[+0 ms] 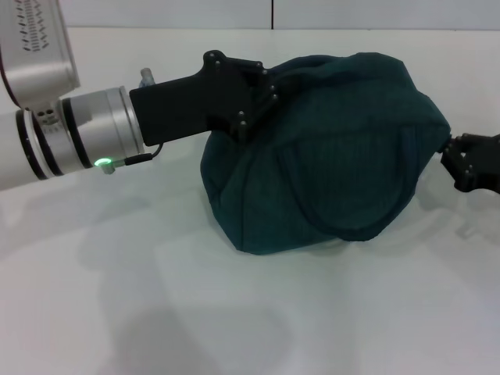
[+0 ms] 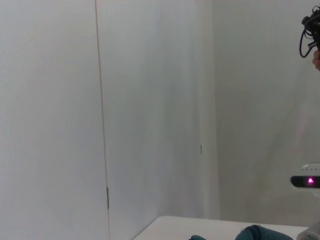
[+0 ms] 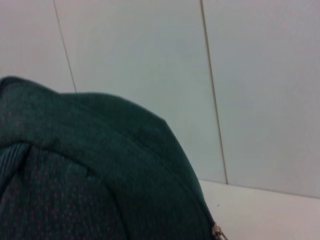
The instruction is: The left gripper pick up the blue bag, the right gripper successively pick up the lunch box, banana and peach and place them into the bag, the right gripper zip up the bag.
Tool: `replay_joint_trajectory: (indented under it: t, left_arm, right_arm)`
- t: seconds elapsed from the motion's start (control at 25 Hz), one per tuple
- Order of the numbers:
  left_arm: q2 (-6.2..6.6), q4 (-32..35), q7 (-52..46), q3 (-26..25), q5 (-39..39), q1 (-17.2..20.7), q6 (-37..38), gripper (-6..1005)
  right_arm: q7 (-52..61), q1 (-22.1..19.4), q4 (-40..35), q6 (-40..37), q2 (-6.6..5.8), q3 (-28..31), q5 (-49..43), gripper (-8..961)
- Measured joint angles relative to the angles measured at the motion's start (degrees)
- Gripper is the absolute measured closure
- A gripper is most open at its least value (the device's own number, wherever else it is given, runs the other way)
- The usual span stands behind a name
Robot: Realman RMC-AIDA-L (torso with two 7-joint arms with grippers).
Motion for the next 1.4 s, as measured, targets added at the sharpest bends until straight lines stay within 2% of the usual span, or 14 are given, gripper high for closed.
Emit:
replay_joint_trajectory:
  t: [0.24,0.44,0.64,0.76,0.88,0.96,1.16,1.28,1.4]
  left_arm:
    - [-0.63,-1.13,0.24,0.22,-1.02,0.12,-0.08,959]
    - [-0.69,-3.65,0.03,0.43,-3.82,0.27,0.29,959]
    - [-0.69,-5.33,0.10,0.12,-7.18,0.98,0.63,787]
    - [-0.66,-5.83,0.43,0.11,-11.00,2.44,1.34,673]
    - [-0.53,-5.87,1.87,0.11,-13.55,3.99,4.91,559]
    - [-0.48,-5.92,3.04,0.26,-13.74,4.79,9.16,501]
    - [-0.41,-7.41,7.35,0.50,-11.45,6.92,17.19,356]
    - [-0.47,-9.53,12.27,0.56,-8.75,8.37,19.42,297]
    - [-0.56,-11.53,17.18,0.58,-6.11,9.75,20.79,252]
  right_arm:
    - [1.91,-0.18,-0.39,-0.19,0.21,0.56,-0.52,889]
    - [4.42,-0.36,-0.57,-1.37,-0.33,1.02,-0.34,868]
    - [4.63,-1.42,-1.97,-3.99,-0.50,2.88,-0.29,651]
    - [5.62,-3.41,-5.11,-6.54,-0.55,3.23,-0.28,537]
    - [6.25,-4.66,-7.06,-13.04,-0.47,4.62,-0.27,422]
    - [6.37,-4.65,-7.22,-20.08,-0.66,4.95,-0.40,418]
    - [7.53,-2.70,-7.74,-38.07,-2.13,4.21,-3.39,408]
    - [7.58,-1.23,-8.05,-44.74,-2.47,4.20,-7.14,402]
    - [7.61,-0.41,-8.07,-46.56,-2.37,4.21,-9.37,400]
